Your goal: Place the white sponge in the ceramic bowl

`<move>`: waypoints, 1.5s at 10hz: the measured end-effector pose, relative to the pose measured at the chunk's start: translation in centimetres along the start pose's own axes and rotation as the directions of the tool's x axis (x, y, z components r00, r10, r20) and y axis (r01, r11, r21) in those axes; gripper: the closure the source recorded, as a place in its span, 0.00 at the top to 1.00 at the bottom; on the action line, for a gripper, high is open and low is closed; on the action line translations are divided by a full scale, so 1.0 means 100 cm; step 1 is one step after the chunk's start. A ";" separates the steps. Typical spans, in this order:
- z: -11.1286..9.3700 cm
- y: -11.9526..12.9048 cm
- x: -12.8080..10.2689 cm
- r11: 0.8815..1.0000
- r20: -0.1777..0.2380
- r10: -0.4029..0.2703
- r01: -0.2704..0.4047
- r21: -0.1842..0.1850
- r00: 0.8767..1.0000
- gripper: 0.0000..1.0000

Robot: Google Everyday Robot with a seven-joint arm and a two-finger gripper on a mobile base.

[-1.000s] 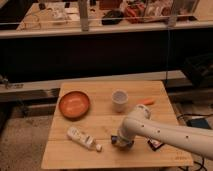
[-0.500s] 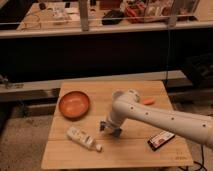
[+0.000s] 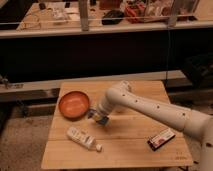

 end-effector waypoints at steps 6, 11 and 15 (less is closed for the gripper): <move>0.001 0.034 0.087 0.995 -0.034 -0.091 0.090 -0.041 0.995 0.09; 0.017 0.035 0.124 0.993 -0.051 -0.101 0.097 -0.062 0.994 0.59; 0.026 0.033 0.139 0.992 -0.058 -0.087 0.081 -0.094 0.994 0.80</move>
